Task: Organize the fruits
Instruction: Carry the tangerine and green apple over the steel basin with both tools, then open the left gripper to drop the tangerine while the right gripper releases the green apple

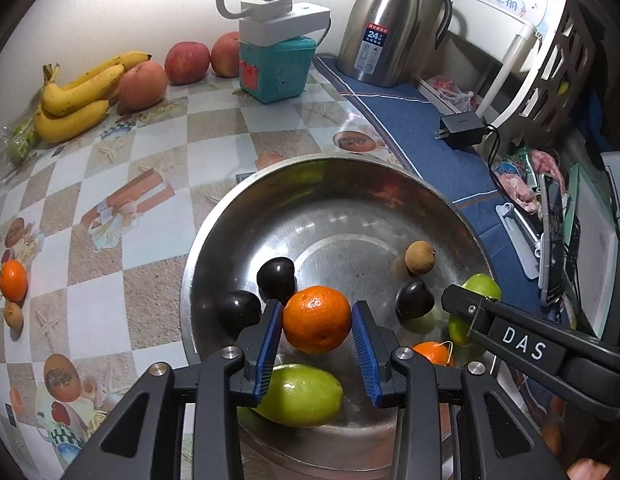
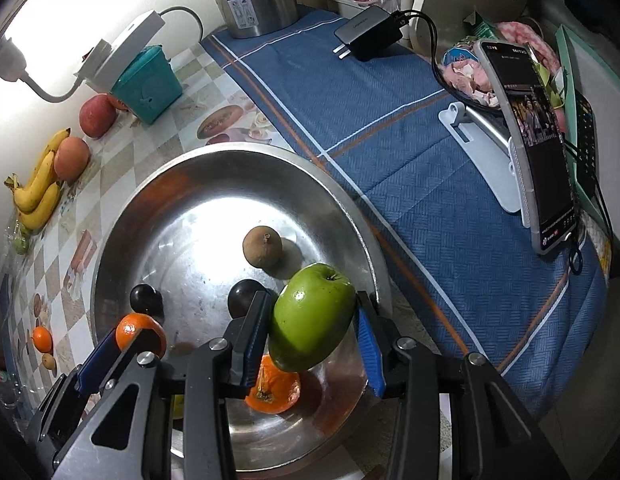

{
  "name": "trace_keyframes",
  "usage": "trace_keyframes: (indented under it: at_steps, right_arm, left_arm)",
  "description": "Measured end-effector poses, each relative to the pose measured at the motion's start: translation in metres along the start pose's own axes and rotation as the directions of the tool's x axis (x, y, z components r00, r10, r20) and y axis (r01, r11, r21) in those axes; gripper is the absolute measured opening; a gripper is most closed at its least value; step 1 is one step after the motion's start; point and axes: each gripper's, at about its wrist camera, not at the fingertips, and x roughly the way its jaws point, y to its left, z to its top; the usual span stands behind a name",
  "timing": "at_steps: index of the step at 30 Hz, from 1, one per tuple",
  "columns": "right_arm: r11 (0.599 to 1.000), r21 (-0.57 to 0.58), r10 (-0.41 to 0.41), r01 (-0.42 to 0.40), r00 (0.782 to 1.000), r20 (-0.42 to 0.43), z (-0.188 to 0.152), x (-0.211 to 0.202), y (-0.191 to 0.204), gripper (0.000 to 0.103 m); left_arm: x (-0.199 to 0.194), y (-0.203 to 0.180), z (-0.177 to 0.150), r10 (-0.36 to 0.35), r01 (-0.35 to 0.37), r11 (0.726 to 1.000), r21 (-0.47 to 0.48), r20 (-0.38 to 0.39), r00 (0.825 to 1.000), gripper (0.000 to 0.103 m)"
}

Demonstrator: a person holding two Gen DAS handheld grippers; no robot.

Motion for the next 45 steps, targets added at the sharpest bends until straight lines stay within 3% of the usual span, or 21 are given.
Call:
trace_keyframes:
  at_steps: [21,26,40,45]
  right_arm:
    - [1.0,-0.001,-0.001,0.001,1.0,-0.018,0.0,0.006,0.001,0.044]
    - [1.0,-0.002,-0.003,0.003,1.0,-0.017,0.0,0.005,0.0,0.044]
    - [1.0,0.026,0.002,-0.004,0.998,0.063,0.003,-0.019,-0.006,0.044]
    - [1.0,0.019,0.011,-0.013,0.995,0.097,0.003,-0.026,-0.003,0.044]
  left_arm:
    - [0.01,0.003,-0.005,0.018,-0.019,1.0,-0.023,-0.044,0.999,0.041]
    - [0.006,0.002,-0.003,0.006,-0.007,1.0,-0.025,-0.031,0.999,0.058]
    - [-0.028,0.008,0.011,0.001,0.0,0.998,-0.058,0.021,1.0,0.062]
    - [-0.045,0.028,0.016,0.055,-0.051,0.991,-0.127,0.03,0.998,0.063]
